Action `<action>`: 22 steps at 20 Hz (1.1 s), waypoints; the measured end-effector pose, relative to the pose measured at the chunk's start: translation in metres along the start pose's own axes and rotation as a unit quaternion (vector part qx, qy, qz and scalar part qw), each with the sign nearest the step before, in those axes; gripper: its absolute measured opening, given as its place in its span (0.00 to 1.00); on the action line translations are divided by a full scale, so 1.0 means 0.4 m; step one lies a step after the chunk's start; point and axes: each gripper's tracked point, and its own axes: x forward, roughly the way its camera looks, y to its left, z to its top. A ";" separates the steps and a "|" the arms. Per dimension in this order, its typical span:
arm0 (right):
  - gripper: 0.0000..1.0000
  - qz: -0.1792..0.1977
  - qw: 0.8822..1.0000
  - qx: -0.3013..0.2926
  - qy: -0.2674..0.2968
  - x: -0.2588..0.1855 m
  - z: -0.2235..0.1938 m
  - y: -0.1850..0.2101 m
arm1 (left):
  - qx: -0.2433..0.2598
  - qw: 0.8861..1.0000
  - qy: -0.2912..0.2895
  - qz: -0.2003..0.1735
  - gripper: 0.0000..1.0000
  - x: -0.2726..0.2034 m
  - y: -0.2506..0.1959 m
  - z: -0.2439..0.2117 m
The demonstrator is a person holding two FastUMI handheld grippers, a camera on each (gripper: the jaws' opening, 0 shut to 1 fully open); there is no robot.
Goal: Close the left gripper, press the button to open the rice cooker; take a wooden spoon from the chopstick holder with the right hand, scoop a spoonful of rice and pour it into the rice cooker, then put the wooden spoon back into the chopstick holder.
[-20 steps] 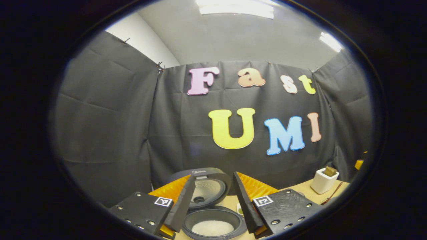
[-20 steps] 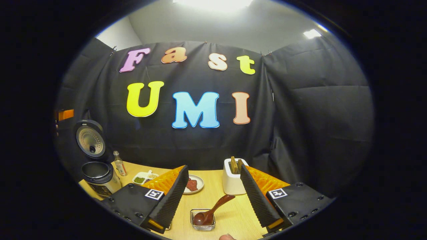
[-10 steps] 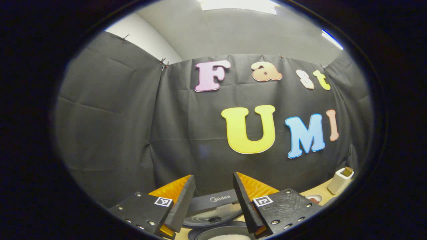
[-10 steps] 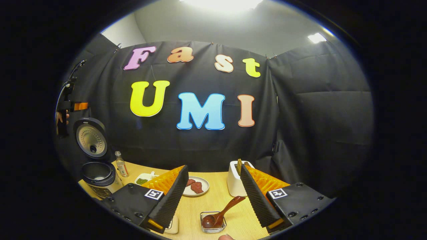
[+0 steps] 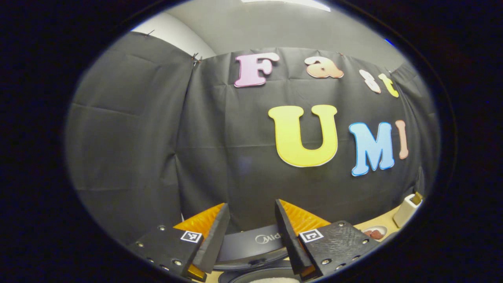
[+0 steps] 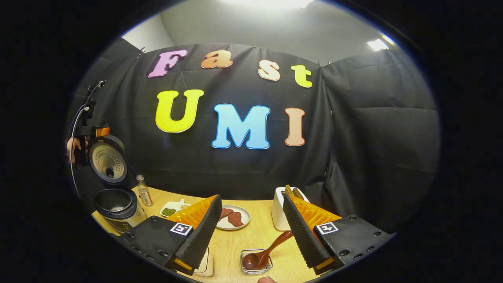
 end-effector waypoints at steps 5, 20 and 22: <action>0.98 0.021 1.000 0.005 -0.007 -0.002 0.013 0.009 | -0.008 1.000 0.010 -0.005 0.77 -0.069 -0.032 -0.024; 0.98 0.075 0.997 0.012 -0.019 -0.034 0.033 -0.015 | -0.006 0.998 0.042 -0.045 0.76 -0.342 -0.136 -0.194; 0.98 0.079 0.997 0.016 -0.017 -0.038 0.027 -0.017 | -0.009 0.998 0.049 -0.048 0.77 -0.369 -0.146 -0.221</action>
